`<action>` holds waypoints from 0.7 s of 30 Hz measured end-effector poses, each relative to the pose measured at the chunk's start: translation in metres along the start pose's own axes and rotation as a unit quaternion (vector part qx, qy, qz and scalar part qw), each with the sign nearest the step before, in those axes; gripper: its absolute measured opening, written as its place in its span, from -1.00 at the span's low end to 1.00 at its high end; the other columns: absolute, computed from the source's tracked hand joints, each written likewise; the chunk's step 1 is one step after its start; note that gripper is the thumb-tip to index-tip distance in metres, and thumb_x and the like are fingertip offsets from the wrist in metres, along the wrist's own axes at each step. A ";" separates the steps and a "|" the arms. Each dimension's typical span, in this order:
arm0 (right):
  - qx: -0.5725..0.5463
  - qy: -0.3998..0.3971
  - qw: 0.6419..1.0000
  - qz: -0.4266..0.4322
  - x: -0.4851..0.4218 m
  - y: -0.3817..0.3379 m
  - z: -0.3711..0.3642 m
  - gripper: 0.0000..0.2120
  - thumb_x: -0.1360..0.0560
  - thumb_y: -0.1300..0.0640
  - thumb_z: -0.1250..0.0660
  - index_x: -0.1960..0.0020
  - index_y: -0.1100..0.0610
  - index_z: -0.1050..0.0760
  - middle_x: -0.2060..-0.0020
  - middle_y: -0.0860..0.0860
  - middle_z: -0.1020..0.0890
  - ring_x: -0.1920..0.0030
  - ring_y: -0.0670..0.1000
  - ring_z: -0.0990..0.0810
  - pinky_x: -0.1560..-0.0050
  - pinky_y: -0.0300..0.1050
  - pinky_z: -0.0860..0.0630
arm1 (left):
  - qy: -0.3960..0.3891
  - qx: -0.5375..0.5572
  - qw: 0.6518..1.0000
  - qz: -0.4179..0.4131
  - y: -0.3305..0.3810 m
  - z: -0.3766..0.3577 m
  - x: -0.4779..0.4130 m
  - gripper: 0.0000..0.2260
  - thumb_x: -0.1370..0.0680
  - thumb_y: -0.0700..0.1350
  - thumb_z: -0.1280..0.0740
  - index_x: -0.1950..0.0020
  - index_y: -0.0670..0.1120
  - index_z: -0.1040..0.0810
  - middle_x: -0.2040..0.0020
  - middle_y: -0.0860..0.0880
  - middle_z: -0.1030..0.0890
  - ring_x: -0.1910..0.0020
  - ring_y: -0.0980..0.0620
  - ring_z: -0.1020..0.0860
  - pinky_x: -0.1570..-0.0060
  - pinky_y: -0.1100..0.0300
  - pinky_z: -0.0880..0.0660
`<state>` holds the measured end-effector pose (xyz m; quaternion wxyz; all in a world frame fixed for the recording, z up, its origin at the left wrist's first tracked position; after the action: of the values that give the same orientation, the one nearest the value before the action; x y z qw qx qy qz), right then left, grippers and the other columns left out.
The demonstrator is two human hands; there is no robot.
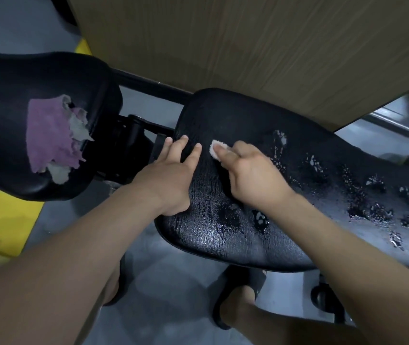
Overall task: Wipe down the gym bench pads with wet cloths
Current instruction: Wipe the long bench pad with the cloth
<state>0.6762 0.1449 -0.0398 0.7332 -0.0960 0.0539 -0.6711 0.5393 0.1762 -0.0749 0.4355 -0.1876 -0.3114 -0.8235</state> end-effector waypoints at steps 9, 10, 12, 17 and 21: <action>0.023 0.030 0.995 -0.091 -0.031 0.024 0.007 -0.46 -0.47 0.34 -0.27 -0.45 0.16 -0.45 0.03 0.20 -0.52 0.02 0.26 -0.55 0.04 0.05 -0.56 | 0.000 0.006 1.000 0.003 0.001 0.000 0.000 0.11 -0.46 -0.31 -0.45 -0.62 0.16 0.34 -0.58 0.15 0.45 -0.59 0.02 0.39 -0.53 -0.06 -0.25; 0.017 0.026 0.998 -0.059 -0.017 0.008 0.005 -0.45 -0.45 0.35 -0.28 -0.44 0.18 -0.46 0.07 0.19 -0.51 0.06 0.25 -0.54 0.08 0.06 -0.56 | 0.001 0.005 1.000 0.003 0.001 0.001 0.000 0.11 -0.46 -0.31 -0.44 -0.62 0.15 0.36 -0.58 0.14 0.45 -0.60 0.01 0.39 -0.54 -0.06 -0.23; 0.015 0.015 1.000 -0.015 -0.002 -0.011 0.001 -0.42 -0.43 0.36 -0.30 -0.45 0.21 -0.45 0.09 0.18 -0.52 0.10 0.25 -0.54 0.11 0.04 -0.56 | -0.001 0.006 1.000 0.003 0.000 0.001 -0.001 0.10 -0.47 -0.32 -0.43 -0.62 0.11 0.38 -0.58 0.14 0.46 -0.60 0.01 0.39 -0.55 -0.07 -0.22; 0.047 0.019 0.995 -0.082 -0.061 0.023 0.008 -0.37 -0.51 0.31 -0.25 -0.56 0.09 -0.32 -0.15 0.21 -0.51 -0.16 0.27 -0.51 -0.11 0.04 -0.50 | -0.012 0.002 1.000 0.004 0.000 0.001 0.000 0.12 -0.47 -0.27 -0.48 -0.62 0.09 0.38 -0.58 0.16 0.46 -0.59 0.02 0.39 -0.57 -0.10 -0.16; 0.024 0.046 0.991 -0.121 -0.070 0.019 0.009 -0.44 -0.49 0.30 -0.25 -0.50 0.15 -0.40 -0.12 0.24 -0.53 -0.10 0.28 -0.53 -0.04 0.02 -0.51 | -0.007 0.009 1.000 0.003 0.000 0.001 -0.001 0.12 -0.46 -0.27 -0.49 -0.63 0.08 0.36 -0.58 0.16 0.44 -0.60 0.03 0.39 -0.57 -0.08 -0.18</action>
<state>0.6901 0.2163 -0.0388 0.6457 -0.0534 0.0593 -0.7594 0.5396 0.1776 -0.0749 0.4375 -0.1902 -0.3208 -0.8182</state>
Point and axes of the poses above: each hand's wrist, its own x-axis away from the middle knuckle, its own z-axis out of the back of the hand, y = z × x, the point moved 9 cm from there along -x, towards the middle knuckle
